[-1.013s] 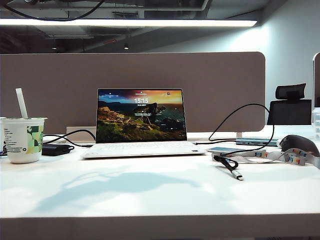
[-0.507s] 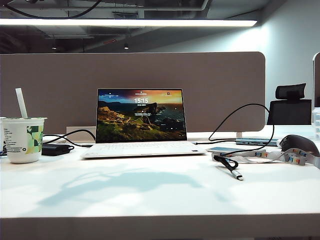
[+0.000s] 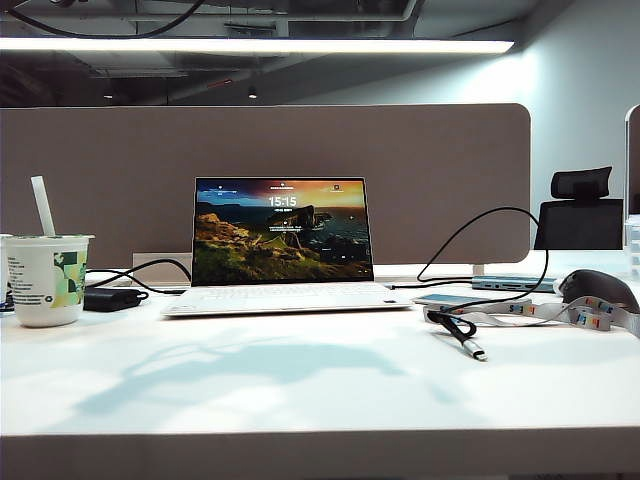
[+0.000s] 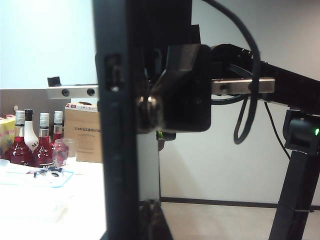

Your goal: Pick up the black phone, pick up the charger plug, insert the charger plug into the phone's charging port, and finally place the connected phone back on the desk.

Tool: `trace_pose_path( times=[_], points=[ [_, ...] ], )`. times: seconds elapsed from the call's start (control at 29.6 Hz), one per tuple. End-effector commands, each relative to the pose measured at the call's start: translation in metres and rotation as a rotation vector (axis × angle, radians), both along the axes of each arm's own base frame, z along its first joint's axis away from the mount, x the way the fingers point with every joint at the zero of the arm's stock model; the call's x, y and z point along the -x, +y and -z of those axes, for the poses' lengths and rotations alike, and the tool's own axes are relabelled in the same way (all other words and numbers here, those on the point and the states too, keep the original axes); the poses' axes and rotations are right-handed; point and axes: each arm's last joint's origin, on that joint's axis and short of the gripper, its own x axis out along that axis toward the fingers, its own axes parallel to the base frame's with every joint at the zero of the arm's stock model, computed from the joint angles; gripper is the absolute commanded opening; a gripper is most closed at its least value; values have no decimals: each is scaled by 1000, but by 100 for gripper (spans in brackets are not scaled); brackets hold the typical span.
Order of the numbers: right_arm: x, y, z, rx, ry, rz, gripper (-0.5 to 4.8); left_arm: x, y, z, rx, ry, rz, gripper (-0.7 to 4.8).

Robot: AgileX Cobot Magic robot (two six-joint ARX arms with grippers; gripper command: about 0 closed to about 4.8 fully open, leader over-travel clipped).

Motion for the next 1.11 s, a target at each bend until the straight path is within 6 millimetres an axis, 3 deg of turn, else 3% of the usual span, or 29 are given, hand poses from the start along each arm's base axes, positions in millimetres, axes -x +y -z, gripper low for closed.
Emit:
trace_pose_path(
  times=[0.03,0.1,0.2,0.64,0.84,1.11],
  points=[
    [1,0,-4,-11,-22,6,-5,2,1,-8,52,-22,-43,185],
    [2,-1,-7,-25,-22,-2,-5,1,1,-8,67,-13,-65,343],
    [6,-2,-14,-53,-44,-1,-5,0,1,-9,93,3,-106,472],
    [29,-26,-65,-279,-249,67,-5,1,6,-17,229,29,-180,479],
    [28,-28,-74,-358,-333,201,-5,5,10,-24,332,63,-182,479],
    [28,-29,-82,-446,-360,272,-5,5,9,-24,340,143,-139,479]
  ],
)
